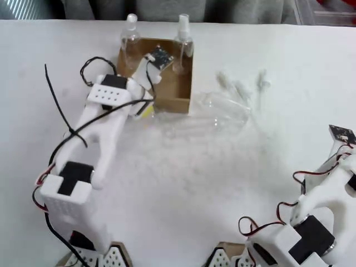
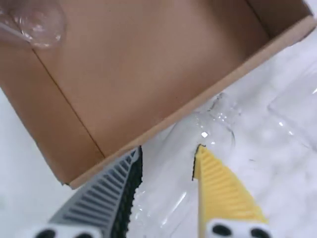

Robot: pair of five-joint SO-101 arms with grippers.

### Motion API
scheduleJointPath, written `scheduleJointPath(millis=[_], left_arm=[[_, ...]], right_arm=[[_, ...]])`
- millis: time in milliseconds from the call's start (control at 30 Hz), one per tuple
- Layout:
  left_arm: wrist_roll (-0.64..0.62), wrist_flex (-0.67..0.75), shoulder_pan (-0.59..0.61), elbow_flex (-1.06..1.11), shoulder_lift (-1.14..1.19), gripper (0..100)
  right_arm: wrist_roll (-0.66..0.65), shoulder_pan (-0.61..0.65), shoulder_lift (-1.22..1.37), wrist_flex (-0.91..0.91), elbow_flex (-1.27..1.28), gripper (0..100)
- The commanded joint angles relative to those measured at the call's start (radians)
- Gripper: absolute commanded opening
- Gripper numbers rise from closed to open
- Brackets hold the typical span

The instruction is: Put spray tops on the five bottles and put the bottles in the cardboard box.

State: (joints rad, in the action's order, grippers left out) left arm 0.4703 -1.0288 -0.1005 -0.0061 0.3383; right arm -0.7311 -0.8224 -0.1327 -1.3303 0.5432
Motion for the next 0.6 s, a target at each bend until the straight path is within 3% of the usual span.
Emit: scheduleJointPath(millis=[0, 267, 567], left_arm=[[0.014, 0.017, 0.002, -0.029, 0.033, 19], [0.014, 0.005, -0.018, -0.023, 0.054, 19], [0.012, -0.155, -0.076, -0.029, 0.053, 19]], right_arm=[[-0.011, 0.01, -0.041, 0.01, -0.008, 36.5], [-0.011, 0.035, -0.041, 0.012, -0.005, 36.5], [-0.011, 0.038, -0.033, 0.012, -0.005, 36.5]])
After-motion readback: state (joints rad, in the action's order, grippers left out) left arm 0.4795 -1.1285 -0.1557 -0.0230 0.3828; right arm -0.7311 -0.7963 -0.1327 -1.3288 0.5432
